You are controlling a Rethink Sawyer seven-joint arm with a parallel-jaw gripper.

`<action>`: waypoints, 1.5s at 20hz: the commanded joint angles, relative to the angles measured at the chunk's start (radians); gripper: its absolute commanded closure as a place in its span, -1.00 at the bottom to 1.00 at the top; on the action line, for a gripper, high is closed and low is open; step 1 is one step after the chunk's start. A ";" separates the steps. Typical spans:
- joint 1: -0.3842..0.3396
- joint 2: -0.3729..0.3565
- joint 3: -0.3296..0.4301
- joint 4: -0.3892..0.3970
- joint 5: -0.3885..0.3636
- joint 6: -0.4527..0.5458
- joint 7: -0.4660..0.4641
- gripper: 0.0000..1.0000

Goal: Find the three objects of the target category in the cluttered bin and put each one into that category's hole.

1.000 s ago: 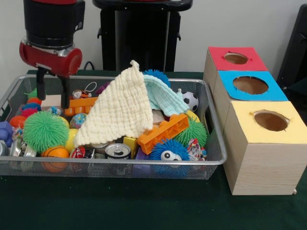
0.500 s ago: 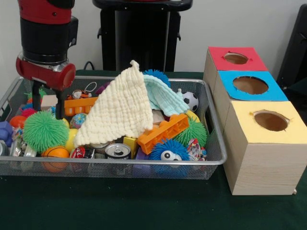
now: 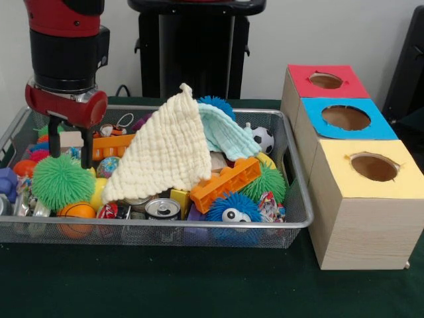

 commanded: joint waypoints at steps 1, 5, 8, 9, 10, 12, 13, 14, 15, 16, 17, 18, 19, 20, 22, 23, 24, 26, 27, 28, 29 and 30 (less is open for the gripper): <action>-0.008 0.009 0.090 0.056 -0.004 0.098 -0.145 -1.00; -0.011 0.001 0.093 0.063 -0.003 0.102 -0.150 -1.00; -0.019 -0.008 0.099 0.072 0.000 0.109 -0.161 -1.00; -0.021 -0.010 0.100 0.076 0.000 0.107 -0.162 -1.00; -0.022 -0.008 0.101 0.075 0.000 0.107 -0.163 -1.00; -0.024 -0.008 0.103 0.074 0.000 0.109 -0.166 -1.00; -0.025 -0.008 0.104 0.073 0.000 0.111 -0.168 -1.00; -0.026 -0.007 0.106 0.072 0.000 0.113 -0.170 -1.00; -0.027 -0.005 0.108 0.070 0.000 0.114 -0.171 -1.00; -0.028 -0.005 0.109 0.070 -0.001 0.113 -0.171 -1.00; -0.028 -0.003 0.111 0.069 -0.001 0.113 -0.171 -1.00; -0.029 -0.002 0.112 0.068 -0.002 0.113 -0.171 -1.00; -0.030 -0.001 0.114 0.067 -0.003 0.114 -0.171 -1.00; -0.031 -0.001 0.115 0.067 -0.004 0.115 -0.172 -1.00; -0.034 0.002 0.118 0.066 -0.008 0.115 -0.175 -1.00; -0.036 0.006 0.118 0.066 -0.011 0.112 -0.176 -1.00; -0.041 0.011 0.120 0.069 -0.013 0.106 -0.177 -1.00; -0.041 0.017 0.119 0.066 -0.021 0.101 -0.172 -1.00; -0.039 0.019 0.116 0.065 -0.025 0.099 -0.168 -1.00; -0.038 0.022 0.114 0.064 -0.028 0.093 -0.162 -1.00; -0.037 0.026 0.112 0.063 -0.031 0.088 -0.156 -1.00; -0.032 0.023 0.106 0.062 -0.038 0.086 -0.152 -1.00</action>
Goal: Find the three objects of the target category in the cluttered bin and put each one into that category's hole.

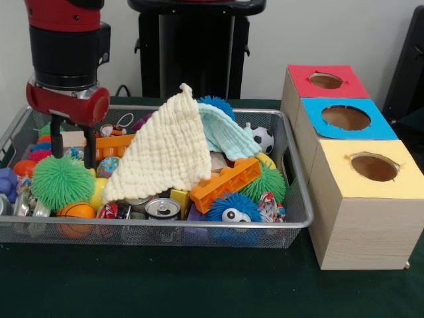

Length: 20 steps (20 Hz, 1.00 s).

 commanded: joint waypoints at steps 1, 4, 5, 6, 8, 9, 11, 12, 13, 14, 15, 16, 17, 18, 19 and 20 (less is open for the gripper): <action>-0.007 0.036 0.060 0.056 -0.036 0.084 -0.152 -1.00; -0.011 0.021 0.065 0.067 -0.031 0.100 -0.162 -1.00; -0.012 0.016 0.066 0.070 -0.028 0.106 -0.163 -1.00; -0.011 0.012 0.065 0.071 -0.027 0.112 -0.164 -1.00; -0.008 0.016 0.065 0.064 -0.029 0.115 -0.163 -1.00; -0.008 0.023 0.065 0.060 -0.030 0.110 -0.161 -1.00; -0.009 0.031 0.066 0.057 -0.033 0.105 -0.161 -1.00; -0.011 0.029 0.065 0.064 -0.034 0.101 -0.161 -1.00; -0.011 0.028 0.066 0.061 -0.034 0.107 -0.165 -1.00; -0.011 0.027 0.066 0.059 -0.033 0.114 -0.169 -1.00; -0.015 0.032 0.069 0.061 -0.033 0.121 -0.177 -1.00; -0.019 0.036 0.071 0.062 -0.033 0.128 -0.186 -1.00; -0.034 0.044 0.083 0.071 -0.032 0.120 -0.200 -1.00; -0.050 0.051 0.095 0.079 -0.030 0.112 -0.214 -1.00; -0.066 0.051 0.110 0.088 -0.029 0.101 -0.228 -1.00; -0.081 0.046 0.122 0.095 -0.026 0.106 -0.244 -1.00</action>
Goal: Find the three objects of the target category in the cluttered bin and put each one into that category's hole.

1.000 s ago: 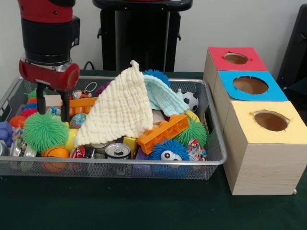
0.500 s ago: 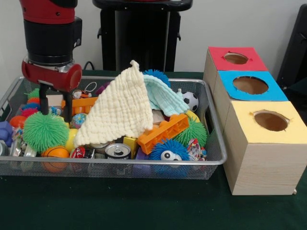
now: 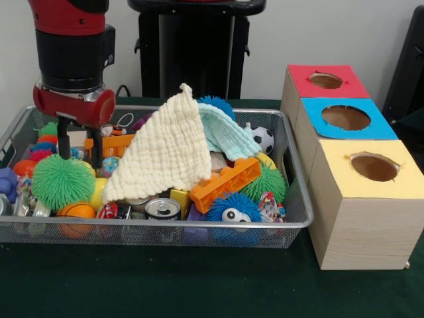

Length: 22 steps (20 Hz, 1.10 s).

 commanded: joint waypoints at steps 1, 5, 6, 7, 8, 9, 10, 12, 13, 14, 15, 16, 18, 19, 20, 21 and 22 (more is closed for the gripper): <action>-0.075 0.027 0.110 0.080 -0.017 0.133 -0.256 -1.00; -0.086 -0.010 0.116 0.085 -0.018 0.188 -0.272 -1.00; -0.088 -0.019 0.118 0.085 -0.019 0.203 -0.277 -1.00; -0.089 -0.022 0.119 0.084 -0.022 0.213 -0.277 -1.00; -0.086 -0.020 0.115 0.080 -0.029 0.215 -0.271 -1.00; -0.083 -0.019 0.112 0.075 -0.036 0.218 -0.266 -1.00; -0.075 -0.012 0.106 0.056 -0.044 0.228 -0.260 -1.00; -0.069 -0.020 0.095 0.058 -0.059 0.238 -0.255 -1.00; -0.069 -0.021 0.093 0.063 -0.063 0.244 -0.257 -1.00; -0.069 -0.023 0.092 0.068 -0.067 0.251 -0.259 -1.00; -0.074 -0.011 0.100 0.073 -0.065 0.259 -0.268 -1.00; -0.079 0.000 0.107 0.077 -0.064 0.268 -0.278 -1.00; -0.089 0.020 0.120 0.085 -0.064 0.264 -0.286 -1.00; -0.092 0.028 0.124 0.085 -0.066 0.263 -0.289 -1.00; -0.094 0.038 0.126 0.089 -0.073 0.251 -0.289 -1.00; -0.096 0.048 0.125 0.090 -0.079 0.240 -0.285 -1.00; -0.098 0.057 0.125 0.090 -0.088 0.230 -0.284 -1.00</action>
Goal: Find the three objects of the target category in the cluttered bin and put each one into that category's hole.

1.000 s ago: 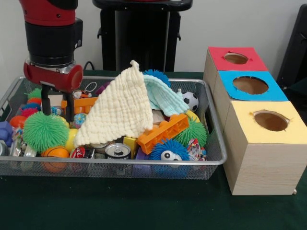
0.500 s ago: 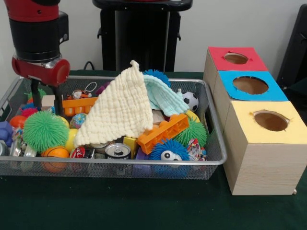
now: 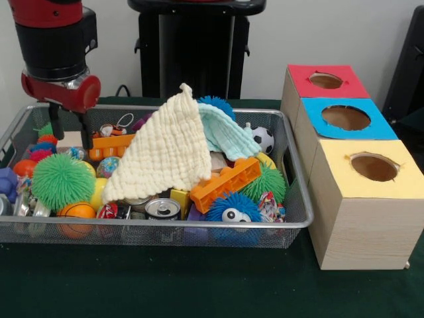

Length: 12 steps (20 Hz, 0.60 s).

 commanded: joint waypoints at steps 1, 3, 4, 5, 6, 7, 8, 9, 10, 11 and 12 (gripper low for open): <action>-0.017 0.080 0.067 0.075 -0.095 0.059 -0.283 -1.00; -0.014 0.094 0.058 0.070 -0.113 0.046 -0.278 -1.00; -0.008 0.093 0.051 0.059 -0.130 0.037 -0.277 -1.00; -0.003 0.092 0.044 0.048 -0.147 0.029 -0.276 -1.00; 0.003 0.091 0.037 0.036 -0.164 0.020 -0.274 -1.00; 0.001 0.098 0.036 0.025 -0.177 0.016 -0.278 -1.00; -0.001 0.106 0.036 0.014 -0.191 0.012 -0.281 -1.00; -0.003 0.118 0.034 0.006 -0.208 -0.002 -0.277 -1.00; -0.005 0.130 0.032 0.000 -0.224 -0.015 -0.271 -1.00; -0.003 0.142 0.029 -0.009 -0.241 -0.024 -0.264 -1.00; -0.001 0.149 0.026 -0.014 -0.257 -0.033 -0.256 -1.00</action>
